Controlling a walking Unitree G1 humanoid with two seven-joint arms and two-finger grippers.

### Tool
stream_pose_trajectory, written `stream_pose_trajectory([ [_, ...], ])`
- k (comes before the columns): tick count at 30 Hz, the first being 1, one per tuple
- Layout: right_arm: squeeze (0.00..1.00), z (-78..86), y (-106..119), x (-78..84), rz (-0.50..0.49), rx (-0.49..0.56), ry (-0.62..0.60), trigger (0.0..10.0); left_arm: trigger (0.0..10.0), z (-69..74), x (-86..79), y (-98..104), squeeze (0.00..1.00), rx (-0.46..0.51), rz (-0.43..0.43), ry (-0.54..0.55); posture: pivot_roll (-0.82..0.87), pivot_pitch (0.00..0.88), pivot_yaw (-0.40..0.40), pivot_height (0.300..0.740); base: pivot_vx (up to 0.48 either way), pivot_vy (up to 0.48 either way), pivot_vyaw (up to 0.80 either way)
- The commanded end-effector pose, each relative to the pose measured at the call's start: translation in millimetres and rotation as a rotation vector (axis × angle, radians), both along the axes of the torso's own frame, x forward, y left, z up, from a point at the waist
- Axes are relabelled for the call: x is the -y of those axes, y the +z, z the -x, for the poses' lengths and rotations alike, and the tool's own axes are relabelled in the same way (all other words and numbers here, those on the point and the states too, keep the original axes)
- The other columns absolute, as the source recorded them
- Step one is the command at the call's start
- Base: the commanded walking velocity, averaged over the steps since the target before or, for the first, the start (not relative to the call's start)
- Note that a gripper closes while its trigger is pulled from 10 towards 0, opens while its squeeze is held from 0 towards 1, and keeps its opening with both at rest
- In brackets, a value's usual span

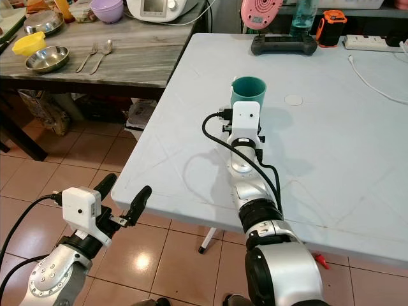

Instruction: Setting the table

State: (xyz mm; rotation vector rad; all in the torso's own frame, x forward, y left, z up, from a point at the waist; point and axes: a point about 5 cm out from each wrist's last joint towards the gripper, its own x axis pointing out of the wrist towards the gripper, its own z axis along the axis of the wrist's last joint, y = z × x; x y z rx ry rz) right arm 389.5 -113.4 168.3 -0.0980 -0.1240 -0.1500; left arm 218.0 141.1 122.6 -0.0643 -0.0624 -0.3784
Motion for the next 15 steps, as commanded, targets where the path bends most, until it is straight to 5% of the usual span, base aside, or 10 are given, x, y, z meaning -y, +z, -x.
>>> stream_pose_trajectory([
  [1,0.00,-1.4,4.4,-4.0,-0.009,0.015,0.010,0.0,10.0,1.3,-2.0,-0.2,0.00,-0.006,-0.012,0.001,0.01,0.172,0.083,0.740,0.000,0.000,0.00],
  [15,0.00,-2.5,4.1,-1.1,0.005,0.017,0.013,0.0,10.0,-0.7,-0.7,-1.0,0.00,-0.002,-0.007,0.006,0.01,0.162,0.076,0.740,0.000,0.000,0.00],
])
